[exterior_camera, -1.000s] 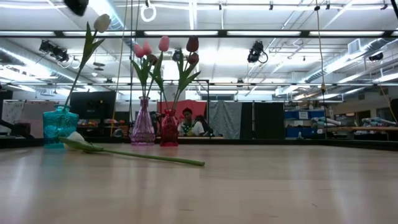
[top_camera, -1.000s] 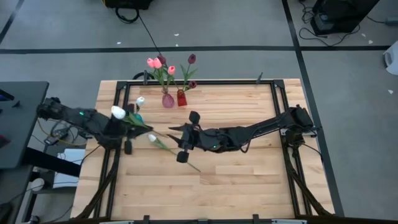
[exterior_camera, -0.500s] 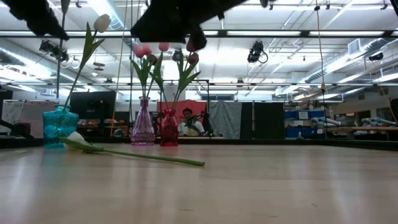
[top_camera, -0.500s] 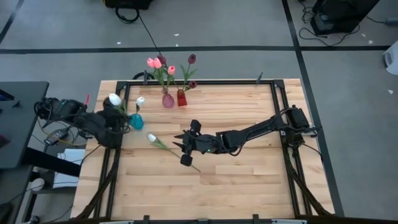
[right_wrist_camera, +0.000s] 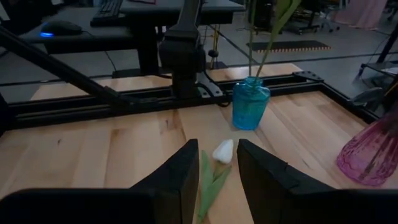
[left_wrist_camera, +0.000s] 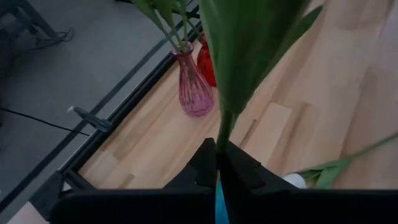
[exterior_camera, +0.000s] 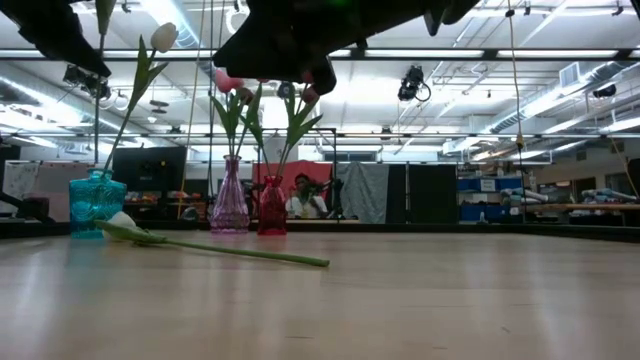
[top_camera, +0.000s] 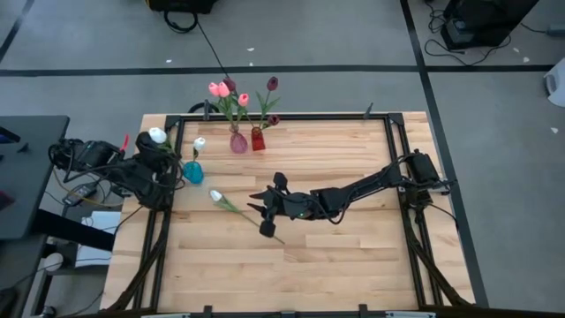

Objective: Sort flowers into vase by color
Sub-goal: Put the white flower into the blue vase

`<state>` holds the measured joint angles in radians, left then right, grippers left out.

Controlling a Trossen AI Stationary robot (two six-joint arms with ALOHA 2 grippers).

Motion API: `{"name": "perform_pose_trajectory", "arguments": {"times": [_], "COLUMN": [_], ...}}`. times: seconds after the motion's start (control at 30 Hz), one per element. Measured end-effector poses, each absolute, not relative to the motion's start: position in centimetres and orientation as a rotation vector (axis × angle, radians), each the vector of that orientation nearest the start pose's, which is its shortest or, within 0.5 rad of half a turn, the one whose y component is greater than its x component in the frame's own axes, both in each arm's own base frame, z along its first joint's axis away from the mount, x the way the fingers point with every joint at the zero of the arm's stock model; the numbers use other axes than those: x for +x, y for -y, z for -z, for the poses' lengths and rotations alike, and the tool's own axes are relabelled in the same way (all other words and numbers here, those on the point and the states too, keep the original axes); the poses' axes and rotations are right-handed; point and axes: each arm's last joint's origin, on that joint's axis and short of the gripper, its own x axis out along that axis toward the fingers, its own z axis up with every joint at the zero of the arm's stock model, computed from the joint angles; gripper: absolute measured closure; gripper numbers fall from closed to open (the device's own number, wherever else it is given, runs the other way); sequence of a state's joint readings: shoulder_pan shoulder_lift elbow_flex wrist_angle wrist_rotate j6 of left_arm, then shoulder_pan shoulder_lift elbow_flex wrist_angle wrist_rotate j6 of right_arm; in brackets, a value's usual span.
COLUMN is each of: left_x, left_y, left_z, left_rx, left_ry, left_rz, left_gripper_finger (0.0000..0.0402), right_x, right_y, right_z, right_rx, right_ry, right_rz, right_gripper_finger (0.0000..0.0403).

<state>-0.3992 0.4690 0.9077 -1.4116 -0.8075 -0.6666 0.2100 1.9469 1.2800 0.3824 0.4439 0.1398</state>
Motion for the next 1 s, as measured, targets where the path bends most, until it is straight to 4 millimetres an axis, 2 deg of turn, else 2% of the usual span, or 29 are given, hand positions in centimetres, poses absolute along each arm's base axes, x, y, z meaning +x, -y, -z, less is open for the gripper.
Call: {"name": "perform_pose_trajectory", "arguments": {"times": [0.13,0.43,0.77,0.87,1.0], "left_x": [3.7,4.3,4.5,4.5,4.5], "left_y": [-0.8,-0.5,-0.3,-0.3,-0.2], "left_z": [-30.5,-28.3,-28.3,-28.3,-28.2], "left_rx": [-0.066,-0.091,-0.193,-0.224,-0.238], "left_ry": [-0.626,-0.672,-0.645,-0.657,-0.67], "left_rz": [-0.636,-0.666,-0.675,-0.662,-0.651], "left_gripper_finger": [0.0387,0.0387,0.0385,0.037,0.0317], "right_x": [43.0,43.0,43.1,43.1,43.1], "right_y": [-7.9,-7.9,-8.0,-8.0,-8.0], "right_z": [-21.8,-21.9,-22.2,-22.2,-22.2], "right_rx": [0.047,0.049,0.062,0.062,0.061], "right_ry": [-0.253,-0.247,-0.222,-0.222,-0.222], "right_rz": [0.25,0.25,0.218,0.218,0.218], "right_gripper_finger": [0.028,0.028,0.028,0.028,0.028]}}
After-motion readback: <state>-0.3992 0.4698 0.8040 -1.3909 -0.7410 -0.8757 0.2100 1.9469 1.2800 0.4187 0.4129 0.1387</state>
